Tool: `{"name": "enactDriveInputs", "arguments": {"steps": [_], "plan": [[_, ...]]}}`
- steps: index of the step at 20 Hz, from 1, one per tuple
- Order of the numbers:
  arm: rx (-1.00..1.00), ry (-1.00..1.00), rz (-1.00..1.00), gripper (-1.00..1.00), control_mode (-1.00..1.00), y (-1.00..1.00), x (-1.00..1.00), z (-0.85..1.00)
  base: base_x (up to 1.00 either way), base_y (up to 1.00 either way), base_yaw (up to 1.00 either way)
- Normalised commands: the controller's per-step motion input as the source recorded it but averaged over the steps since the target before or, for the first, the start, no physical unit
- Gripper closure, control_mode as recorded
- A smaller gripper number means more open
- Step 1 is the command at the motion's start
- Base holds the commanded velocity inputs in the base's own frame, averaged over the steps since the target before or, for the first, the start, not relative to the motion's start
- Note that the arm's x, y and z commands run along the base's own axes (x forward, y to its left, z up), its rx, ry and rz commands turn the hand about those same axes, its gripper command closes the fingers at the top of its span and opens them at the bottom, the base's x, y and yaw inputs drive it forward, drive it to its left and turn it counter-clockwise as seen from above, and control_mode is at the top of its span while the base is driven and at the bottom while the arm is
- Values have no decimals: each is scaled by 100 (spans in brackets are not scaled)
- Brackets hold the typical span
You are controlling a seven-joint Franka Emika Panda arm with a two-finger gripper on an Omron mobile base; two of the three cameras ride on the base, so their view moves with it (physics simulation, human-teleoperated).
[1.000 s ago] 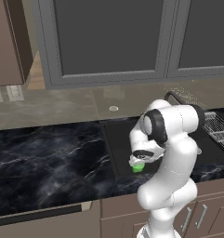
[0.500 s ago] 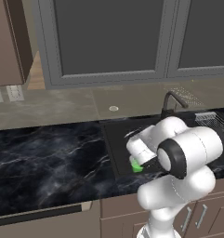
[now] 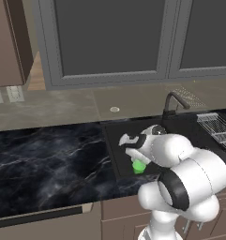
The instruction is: Place the cup in the left basin and the cup in the right basin of the sink.
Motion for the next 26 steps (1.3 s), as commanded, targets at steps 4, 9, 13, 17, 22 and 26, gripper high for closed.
{"name": "enactDriveInputs", "arguments": {"steps": [4,9,13,17,22,26], "plan": [[13,19,-7,-100,-100,-18,0,57,0,0,0],[17,9,2,-100,-100,-40,9,22,0,0,0],[-3,18,3,-100,-100,-3,-1,30,0,0,0],[-4,11,0,-100,-100,13,-33,9,0,0,0],[-9,3,0,-100,-100,49,-60,21,0,0,0],[-5,3,0,-100,-100,32,-59,30,0,0,0]]}}
